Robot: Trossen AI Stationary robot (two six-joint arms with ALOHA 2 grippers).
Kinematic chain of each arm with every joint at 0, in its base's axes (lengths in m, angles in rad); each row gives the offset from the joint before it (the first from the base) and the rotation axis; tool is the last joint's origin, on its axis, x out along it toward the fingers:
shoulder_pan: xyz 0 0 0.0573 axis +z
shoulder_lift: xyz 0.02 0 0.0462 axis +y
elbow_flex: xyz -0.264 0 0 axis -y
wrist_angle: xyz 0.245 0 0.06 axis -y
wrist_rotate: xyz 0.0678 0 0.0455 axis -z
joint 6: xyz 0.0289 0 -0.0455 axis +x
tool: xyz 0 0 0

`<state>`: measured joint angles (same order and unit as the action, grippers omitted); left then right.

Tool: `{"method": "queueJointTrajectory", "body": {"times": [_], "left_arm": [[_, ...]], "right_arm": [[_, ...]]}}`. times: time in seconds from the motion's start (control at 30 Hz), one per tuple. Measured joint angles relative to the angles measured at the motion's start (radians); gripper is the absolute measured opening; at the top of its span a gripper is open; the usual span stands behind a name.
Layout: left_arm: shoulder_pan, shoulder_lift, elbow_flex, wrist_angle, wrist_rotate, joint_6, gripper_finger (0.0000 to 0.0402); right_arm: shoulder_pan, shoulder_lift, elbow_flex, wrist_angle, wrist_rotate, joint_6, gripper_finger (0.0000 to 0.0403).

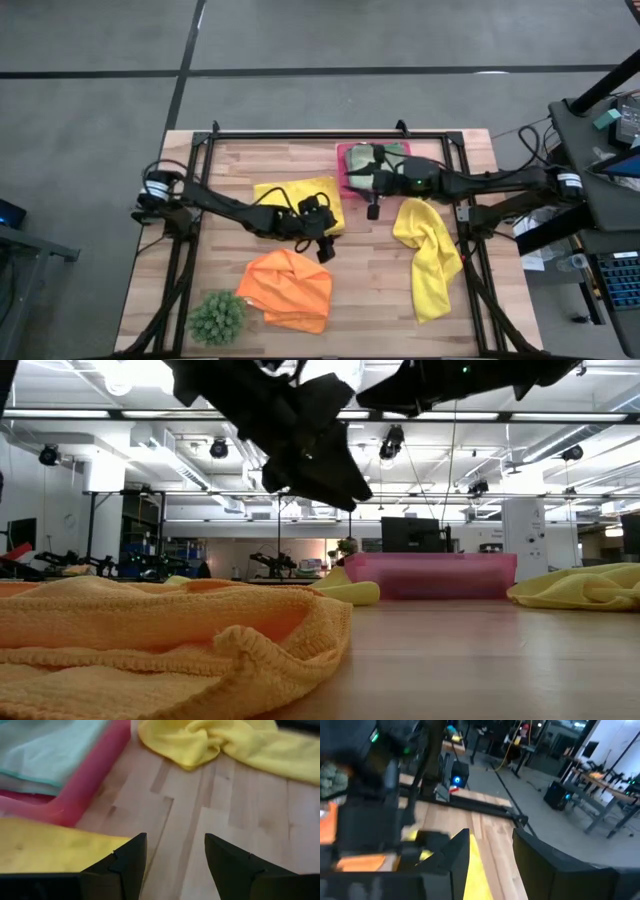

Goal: Fold microfiber towels
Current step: Fold the top yellow microfiber cloth

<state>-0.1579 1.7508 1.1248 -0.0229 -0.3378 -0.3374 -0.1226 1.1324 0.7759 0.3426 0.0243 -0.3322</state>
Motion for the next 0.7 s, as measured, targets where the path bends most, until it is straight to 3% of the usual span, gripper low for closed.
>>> {"method": "queueJointTrajectory", "body": {"times": [0.3,0.7], "left_arm": [[-0.02,0.108,0.185,-0.284,0.003,-0.027,0.0184],[-0.02,0.174,0.195,-0.288,0.003,-0.024,0.0184]], "right_arm": [[0.0,-0.013,-0.046,-0.003,-0.003,-0.02,0.0139],[-0.005,-0.013,-0.046,0.007,0.001,-0.035,0.0134]]}}
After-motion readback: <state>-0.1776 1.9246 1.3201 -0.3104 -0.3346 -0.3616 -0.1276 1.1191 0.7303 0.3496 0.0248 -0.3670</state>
